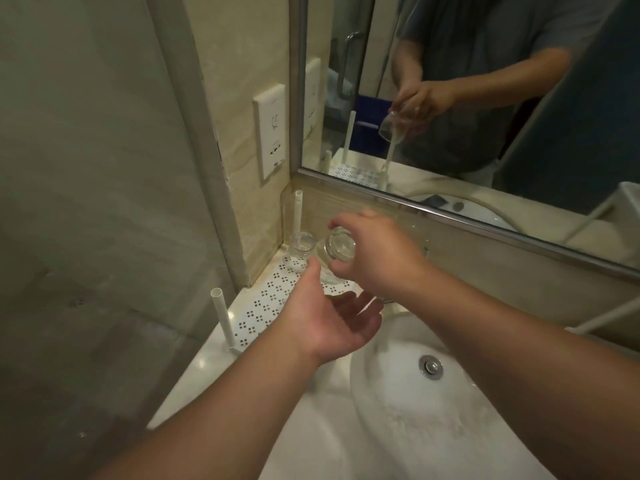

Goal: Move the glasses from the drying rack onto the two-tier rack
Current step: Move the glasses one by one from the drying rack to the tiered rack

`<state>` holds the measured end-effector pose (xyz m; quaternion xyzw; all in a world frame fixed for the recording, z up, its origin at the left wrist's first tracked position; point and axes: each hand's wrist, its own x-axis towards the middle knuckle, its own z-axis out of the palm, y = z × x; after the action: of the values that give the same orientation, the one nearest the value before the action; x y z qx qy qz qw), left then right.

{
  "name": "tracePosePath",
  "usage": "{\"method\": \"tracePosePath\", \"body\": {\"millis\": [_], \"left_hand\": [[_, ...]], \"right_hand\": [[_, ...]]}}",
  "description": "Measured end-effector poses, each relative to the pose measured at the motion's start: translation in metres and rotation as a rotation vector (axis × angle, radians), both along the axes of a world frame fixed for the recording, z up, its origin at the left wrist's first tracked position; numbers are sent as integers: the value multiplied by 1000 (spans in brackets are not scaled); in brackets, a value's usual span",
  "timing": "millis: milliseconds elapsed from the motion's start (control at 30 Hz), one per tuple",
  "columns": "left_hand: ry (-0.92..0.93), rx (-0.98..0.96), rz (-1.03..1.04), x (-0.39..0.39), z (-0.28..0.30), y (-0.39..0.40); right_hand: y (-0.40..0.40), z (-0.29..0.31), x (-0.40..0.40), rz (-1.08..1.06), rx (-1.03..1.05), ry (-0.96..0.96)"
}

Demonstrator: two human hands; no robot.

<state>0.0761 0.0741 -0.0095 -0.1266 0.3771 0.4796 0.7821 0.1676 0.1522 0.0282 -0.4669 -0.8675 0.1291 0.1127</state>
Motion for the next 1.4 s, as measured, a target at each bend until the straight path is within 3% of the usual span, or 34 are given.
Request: {"method": "tracePosePath", "body": {"millis": [133, 267, 533, 733, 1000, 1400], "left_hand": [[-81, -82, 127, 10, 6, -2], [-68, -104, 70, 15, 10, -5], [-9, -58, 48, 19, 11, -9], [96, 75, 20, 17, 20, 0], [462, 255, 140, 31, 39, 3], [981, 703, 147, 63, 39, -4]], "right_hand": [[-13, 10, 9, 25, 20, -54], [-23, 13, 16, 55, 6, -48], [-37, 13, 29, 48, 15, 35], [-49, 10, 41, 15, 148, 136], [-61, 0, 60, -121, 227, 383], [-72, -16, 89, -275, 9, 584]]}}
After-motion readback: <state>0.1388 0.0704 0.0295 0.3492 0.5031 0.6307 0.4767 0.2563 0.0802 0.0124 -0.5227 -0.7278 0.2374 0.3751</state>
